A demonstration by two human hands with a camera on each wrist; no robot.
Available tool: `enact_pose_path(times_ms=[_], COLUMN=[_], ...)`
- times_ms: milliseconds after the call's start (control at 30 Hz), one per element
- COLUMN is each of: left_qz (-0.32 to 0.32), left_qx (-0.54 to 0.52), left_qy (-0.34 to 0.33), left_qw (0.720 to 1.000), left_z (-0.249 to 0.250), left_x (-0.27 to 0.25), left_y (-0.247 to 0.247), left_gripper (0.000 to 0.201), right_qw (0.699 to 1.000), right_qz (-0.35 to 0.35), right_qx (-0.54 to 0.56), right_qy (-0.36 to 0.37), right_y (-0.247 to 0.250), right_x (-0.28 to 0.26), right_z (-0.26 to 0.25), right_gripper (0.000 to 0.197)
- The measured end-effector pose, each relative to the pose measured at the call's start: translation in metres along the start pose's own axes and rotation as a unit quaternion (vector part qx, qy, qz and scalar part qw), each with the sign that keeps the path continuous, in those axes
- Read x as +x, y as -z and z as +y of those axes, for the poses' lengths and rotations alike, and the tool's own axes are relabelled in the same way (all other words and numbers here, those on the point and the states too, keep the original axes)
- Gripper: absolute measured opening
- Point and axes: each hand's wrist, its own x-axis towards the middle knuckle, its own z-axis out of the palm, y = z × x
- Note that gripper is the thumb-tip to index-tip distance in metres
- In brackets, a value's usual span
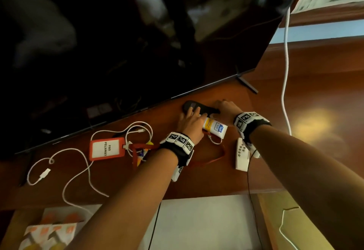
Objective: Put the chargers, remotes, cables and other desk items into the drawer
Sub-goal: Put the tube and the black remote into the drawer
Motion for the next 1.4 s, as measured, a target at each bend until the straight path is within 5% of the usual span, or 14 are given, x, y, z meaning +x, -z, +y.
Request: enact_pose_path(times_ms=[267, 433, 600, 700, 833, 967, 1033, 1133, 1267, 1400], left_qz=[0.040, 0.064, 0.139, 0.157, 0.088, 0.074, 0.044, -0.045, -0.153, -0.151], left_qx=[0.152, 0.153, 0.039, -0.159, -0.438, -0.653, -0.695, -0.663, -0.587, -0.544], left_qy=[-0.015, -0.001, 0.029, 0.046, 0.060, 0.089, 0.110, 0.142, 0.153, 0.181], left_qw=[0.987, 0.986, 0.989, 0.974, 0.893, 0.748, 0.710, 0.733, 0.780, 0.805], left_z=[0.005, -0.004, -0.031, -0.051, -0.077, -0.093, -0.097, -0.108, -0.127, -0.134], left_x=[-0.006, -0.029, -0.087, -0.137, -0.215, -0.284, -0.313, -0.349, -0.367, -0.348], left_y=[0.006, 0.016, 0.042, 0.062, 0.070, 0.034, 0.010, -0.036, -0.102, -0.134], left_gripper=[0.062, 0.054, 0.046, 0.038, 0.036, 0.046, 0.034, 0.036, 0.043, 0.021], right_qw=[0.998, 0.984, 0.943, 0.883, 0.810, 0.810, 0.817, 0.830, 0.886, 0.894], right_qz=[-0.016, 0.068, 0.115, 0.098, 0.057, 0.040, -0.004, -0.071, -0.175, -0.257], right_qx=[0.044, 0.155, 0.312, 0.459, 0.583, 0.584, 0.577, 0.551, 0.414, 0.329], right_qy=[-0.031, -0.048, 0.000, 0.010, 0.022, 0.006, -0.004, -0.050, -0.117, -0.162], right_y=[0.002, 0.019, 0.039, 0.037, 0.005, -0.058, -0.095, -0.142, -0.184, -0.216], right_x=[-0.001, -0.028, -0.080, -0.125, -0.193, -0.243, -0.259, -0.280, -0.294, -0.277], right_z=[-0.002, -0.006, -0.026, -0.053, -0.104, -0.156, -0.171, -0.180, -0.183, -0.180], right_gripper=[0.049, 0.043, 0.040, 0.035, 0.043, 0.033, 0.026, 0.027, 0.037, 0.032])
